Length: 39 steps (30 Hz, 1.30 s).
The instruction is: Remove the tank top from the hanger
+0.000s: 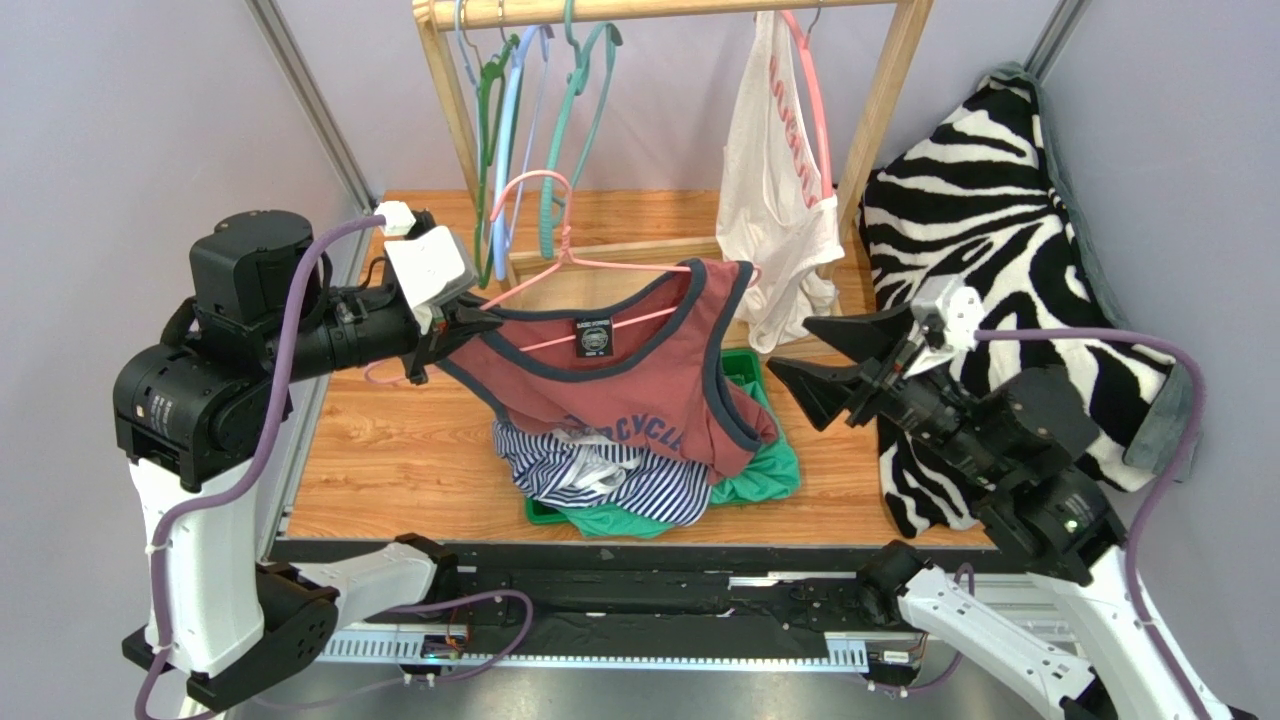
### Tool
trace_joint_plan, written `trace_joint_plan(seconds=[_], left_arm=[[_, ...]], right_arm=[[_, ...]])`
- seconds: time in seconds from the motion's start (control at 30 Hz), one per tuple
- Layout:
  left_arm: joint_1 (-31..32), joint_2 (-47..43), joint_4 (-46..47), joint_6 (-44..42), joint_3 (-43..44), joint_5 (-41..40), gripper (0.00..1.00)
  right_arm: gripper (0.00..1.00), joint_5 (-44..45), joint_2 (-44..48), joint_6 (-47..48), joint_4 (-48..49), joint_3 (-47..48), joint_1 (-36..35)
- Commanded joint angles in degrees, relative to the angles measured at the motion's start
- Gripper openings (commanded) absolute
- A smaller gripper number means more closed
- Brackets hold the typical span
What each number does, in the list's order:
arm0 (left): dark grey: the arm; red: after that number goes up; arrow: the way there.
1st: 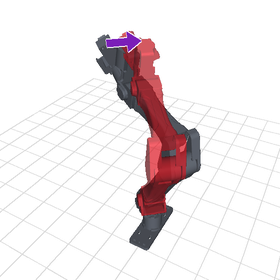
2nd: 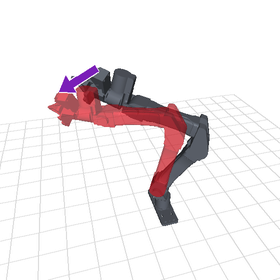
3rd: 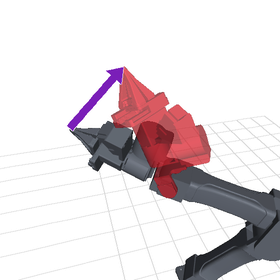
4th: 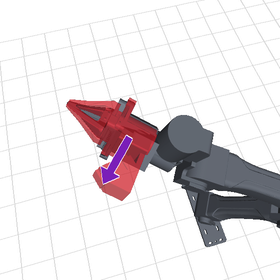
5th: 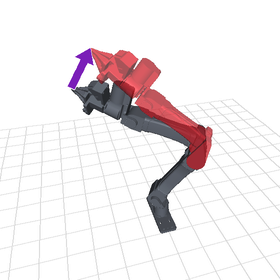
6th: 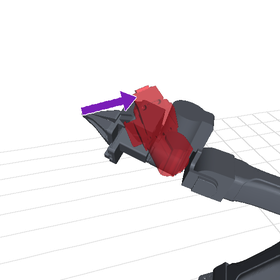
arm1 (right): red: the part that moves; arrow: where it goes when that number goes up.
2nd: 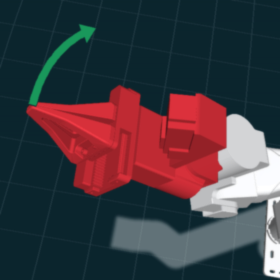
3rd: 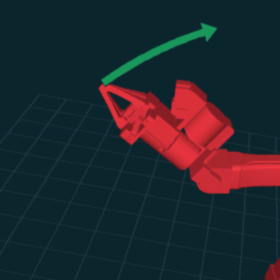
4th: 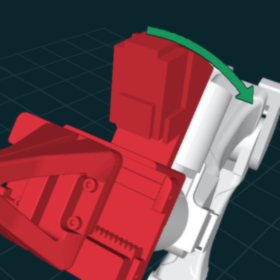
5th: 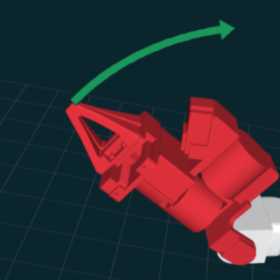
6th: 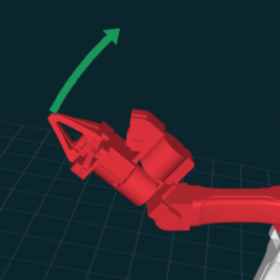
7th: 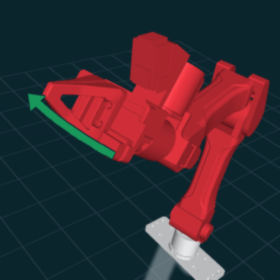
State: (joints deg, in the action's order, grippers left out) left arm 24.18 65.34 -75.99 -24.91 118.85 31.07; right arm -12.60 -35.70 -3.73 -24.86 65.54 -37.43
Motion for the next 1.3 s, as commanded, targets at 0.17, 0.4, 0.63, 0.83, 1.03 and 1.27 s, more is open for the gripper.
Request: trace_joint_plan(seconds=[0.17, 0.4, 0.63, 0.83, 1.03, 1.27], left_arm=[[-2.83, -0.65, 3.12, 2.49, 0.24, 5.57, 0.0], [-3.97, -0.74, 3.13, 2.67, 0.16, 7.07, 0.0], [-4.5, -0.65, 3.12, 2.67, 0.16, 7.87, 0.0], [-4.59, -0.48, 4.26, 3.28, -0.37, 4.63, 0.0], [-4.59, -0.48, 5.06, 3.37, -0.72, 2.6, 0.0], [-4.59, -1.44, 3.92, 2.14, -0.98, 3.65, 0.0]], right_arm=[[0.6, 1.61, -4.46, -15.69, 18.0, -8.06, -0.1], [0.47, -0.75, -10.0, -18.95, 24.33, -6.65, -0.1], [0.16, -2.52, -11.06, -19.57, 24.33, -5.51, -0.28], [0.04, -3.05, -7.98, -18.25, 17.75, -3.14, -0.36], [0.01, -2.51, -5.43, -18.25, 14.23, 1.25, -0.36], [0.01, 4.66, -9.55, -17.46, 6.15, 9.52, -0.28]])
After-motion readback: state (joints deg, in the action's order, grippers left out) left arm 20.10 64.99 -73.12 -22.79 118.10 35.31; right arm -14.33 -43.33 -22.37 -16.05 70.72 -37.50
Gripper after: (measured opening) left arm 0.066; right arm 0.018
